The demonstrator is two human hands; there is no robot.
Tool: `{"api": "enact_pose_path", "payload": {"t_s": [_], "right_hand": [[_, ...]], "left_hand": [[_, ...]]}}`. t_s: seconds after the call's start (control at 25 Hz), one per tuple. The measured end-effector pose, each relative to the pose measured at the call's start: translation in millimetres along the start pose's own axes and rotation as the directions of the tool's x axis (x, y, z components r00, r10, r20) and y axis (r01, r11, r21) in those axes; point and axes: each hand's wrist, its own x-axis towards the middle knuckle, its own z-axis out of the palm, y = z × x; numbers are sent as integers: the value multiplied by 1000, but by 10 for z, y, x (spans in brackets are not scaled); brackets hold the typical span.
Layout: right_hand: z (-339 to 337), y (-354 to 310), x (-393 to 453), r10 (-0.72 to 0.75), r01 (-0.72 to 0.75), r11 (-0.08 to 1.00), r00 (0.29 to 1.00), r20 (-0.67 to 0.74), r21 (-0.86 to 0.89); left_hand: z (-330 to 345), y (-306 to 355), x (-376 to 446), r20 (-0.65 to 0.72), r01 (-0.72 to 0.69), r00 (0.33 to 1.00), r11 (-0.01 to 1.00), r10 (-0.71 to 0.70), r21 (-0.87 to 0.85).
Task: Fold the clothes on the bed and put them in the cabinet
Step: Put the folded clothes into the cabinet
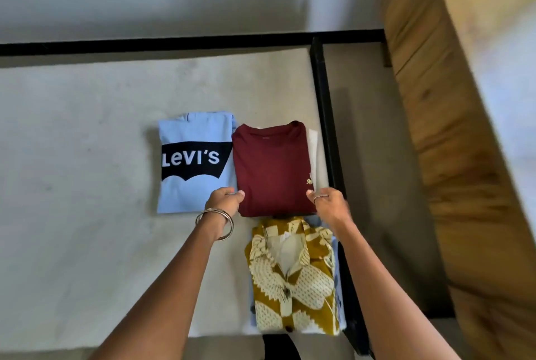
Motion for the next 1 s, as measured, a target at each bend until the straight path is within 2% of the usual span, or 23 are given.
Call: {"api": "enact_pose_path", "payload": {"t_s": [0.08, 0.2, 0.32, 0.44, 0.64, 0.8, 0.88, 1.0], "right_hand": [[199, -27, 645, 27, -27, 999, 1000, -4, -19], [529, -24, 1371, 67, -68, 996, 997, -35, -49], [745, 28, 1673, 110, -116, 992, 986, -126, -40], [778, 143, 1872, 151, -147, 988, 970, -189, 36], [709, 138, 1870, 148, -142, 981, 988, -38, 131], [598, 65, 1713, 178, -198, 951, 978, 105, 239], [489, -3, 1596, 167, -209, 933, 972, 163, 291], [384, -102, 1280, 147, -200, 884, 977, 155, 423]], "left_hand": [[226, 53, 564, -13, 34, 999, 999, -34, 23], [472, 30, 1222, -104, 30, 994, 997, -23, 72], [630, -88, 1501, -90, 67, 994, 994, -59, 87], [777, -143, 1657, -71, 66, 996, 980, -54, 186], [614, 45, 1816, -7, 200, 980, 972, -201, 126], [545, 82, 1660, 69, 143, 986, 981, -153, 128], [467, 98, 1513, 153, 154, 975, 987, -158, 42], [299, 205, 1145, 247, 220, 952, 963, -178, -152]]}}
